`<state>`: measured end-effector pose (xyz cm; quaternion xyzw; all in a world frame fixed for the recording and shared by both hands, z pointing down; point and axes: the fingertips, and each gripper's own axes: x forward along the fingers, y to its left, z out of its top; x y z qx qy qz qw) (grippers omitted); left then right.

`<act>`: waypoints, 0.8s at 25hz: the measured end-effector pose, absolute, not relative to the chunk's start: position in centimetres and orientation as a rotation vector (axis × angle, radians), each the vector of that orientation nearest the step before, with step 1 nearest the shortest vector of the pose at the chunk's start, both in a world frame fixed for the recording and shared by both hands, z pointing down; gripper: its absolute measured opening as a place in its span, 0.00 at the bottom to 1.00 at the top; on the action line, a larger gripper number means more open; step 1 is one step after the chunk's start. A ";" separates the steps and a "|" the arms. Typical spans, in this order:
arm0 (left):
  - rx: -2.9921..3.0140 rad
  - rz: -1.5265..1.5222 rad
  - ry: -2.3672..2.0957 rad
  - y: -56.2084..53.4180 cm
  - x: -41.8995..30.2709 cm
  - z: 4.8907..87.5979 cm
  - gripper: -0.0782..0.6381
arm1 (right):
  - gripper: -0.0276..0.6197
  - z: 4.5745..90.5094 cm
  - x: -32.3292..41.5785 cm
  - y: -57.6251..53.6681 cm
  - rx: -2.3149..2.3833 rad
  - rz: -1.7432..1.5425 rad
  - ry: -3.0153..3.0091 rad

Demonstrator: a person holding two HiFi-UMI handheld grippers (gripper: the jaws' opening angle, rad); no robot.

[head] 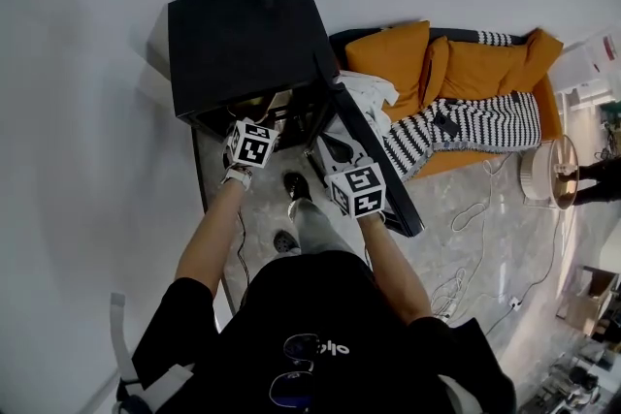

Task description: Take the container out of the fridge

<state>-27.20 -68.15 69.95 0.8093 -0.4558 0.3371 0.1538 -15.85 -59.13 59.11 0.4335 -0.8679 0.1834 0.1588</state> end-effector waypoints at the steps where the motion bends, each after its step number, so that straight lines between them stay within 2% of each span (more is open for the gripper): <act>1: 2.315 0.980 -1.301 -68.0 -27.1 70.1 0.26 | 0.05 59.0 -15.9 -59.1 1.238 0.525 -2.484; 6: 2.296 1.025 -1.306 -67.8 -27.2 70.4 0.17 | 0.05 58.7 -16.3 -59.2 1.230 0.533 -2.498; 20: 2.328 1.008 -1.274 -67.6 -27.1 70.6 0.14 | 0.05 59.0 -16.5 -59.6 1.237 0.543 -2.495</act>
